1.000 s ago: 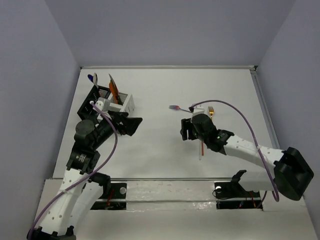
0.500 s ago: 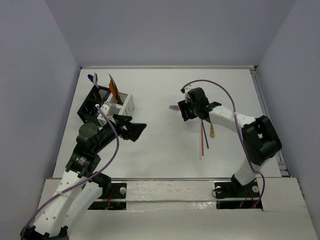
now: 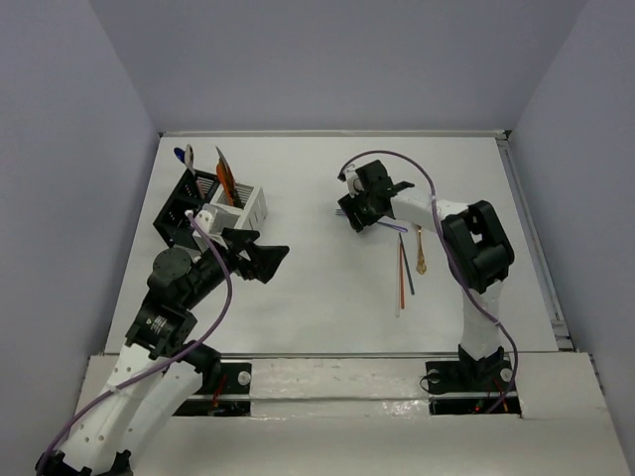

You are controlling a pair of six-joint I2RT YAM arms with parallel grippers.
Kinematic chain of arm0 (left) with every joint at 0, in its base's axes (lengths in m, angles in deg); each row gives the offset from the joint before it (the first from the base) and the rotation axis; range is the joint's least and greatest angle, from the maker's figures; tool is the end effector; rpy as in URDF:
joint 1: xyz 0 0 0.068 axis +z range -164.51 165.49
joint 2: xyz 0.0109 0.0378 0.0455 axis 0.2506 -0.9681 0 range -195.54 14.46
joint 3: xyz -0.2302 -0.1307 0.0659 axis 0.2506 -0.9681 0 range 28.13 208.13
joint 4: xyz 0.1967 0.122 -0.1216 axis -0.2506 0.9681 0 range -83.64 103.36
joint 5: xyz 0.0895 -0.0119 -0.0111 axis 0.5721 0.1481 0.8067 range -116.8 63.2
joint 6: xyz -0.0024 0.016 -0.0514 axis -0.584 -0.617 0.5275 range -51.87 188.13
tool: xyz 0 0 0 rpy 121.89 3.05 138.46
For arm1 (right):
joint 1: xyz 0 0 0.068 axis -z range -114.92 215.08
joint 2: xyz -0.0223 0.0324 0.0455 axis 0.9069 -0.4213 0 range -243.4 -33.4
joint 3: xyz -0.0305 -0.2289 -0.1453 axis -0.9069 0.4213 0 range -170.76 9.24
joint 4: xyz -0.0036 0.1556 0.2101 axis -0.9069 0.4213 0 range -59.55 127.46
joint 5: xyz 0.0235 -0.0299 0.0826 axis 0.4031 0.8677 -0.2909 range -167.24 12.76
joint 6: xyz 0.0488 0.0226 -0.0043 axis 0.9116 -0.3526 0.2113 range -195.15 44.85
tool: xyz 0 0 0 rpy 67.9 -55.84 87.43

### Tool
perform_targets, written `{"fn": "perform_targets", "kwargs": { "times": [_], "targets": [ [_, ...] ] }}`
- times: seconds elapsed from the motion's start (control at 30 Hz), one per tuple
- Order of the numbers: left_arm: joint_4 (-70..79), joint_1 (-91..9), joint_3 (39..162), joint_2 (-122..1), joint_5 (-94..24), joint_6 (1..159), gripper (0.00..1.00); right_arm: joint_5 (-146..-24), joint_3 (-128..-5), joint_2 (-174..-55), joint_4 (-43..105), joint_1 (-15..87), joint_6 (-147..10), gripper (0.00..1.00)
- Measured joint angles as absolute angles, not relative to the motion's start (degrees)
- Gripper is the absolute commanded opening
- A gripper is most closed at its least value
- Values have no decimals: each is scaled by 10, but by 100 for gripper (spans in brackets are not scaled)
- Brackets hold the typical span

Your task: Sort the eating utensils into containers

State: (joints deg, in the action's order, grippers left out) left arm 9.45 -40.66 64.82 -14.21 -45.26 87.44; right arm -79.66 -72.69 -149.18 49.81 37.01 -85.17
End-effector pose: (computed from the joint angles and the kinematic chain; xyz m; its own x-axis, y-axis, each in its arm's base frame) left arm 0.1118 -0.0675 0.3431 -0.1589 -0.2714 -0.9493 0.6872 0.6599 -0.3037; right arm 0.3852 0.2071 0.1768 -0.6103 -0.5224 -0.5956 -0.6078 0.7909 -0.0709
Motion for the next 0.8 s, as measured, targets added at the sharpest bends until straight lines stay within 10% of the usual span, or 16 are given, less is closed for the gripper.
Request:
{"fn": "perform_targets", "kwargs": {
  "times": [0.6, 0.8],
  "targets": [
    [94, -399, 648, -143, -447, 875, 96, -827, -831, -1573, 525, 375, -896, 2],
    [94, -388, 648, -148, -446, 875, 96, -827, -841, -1583, 474, 376, -897, 0]
  ]
}}
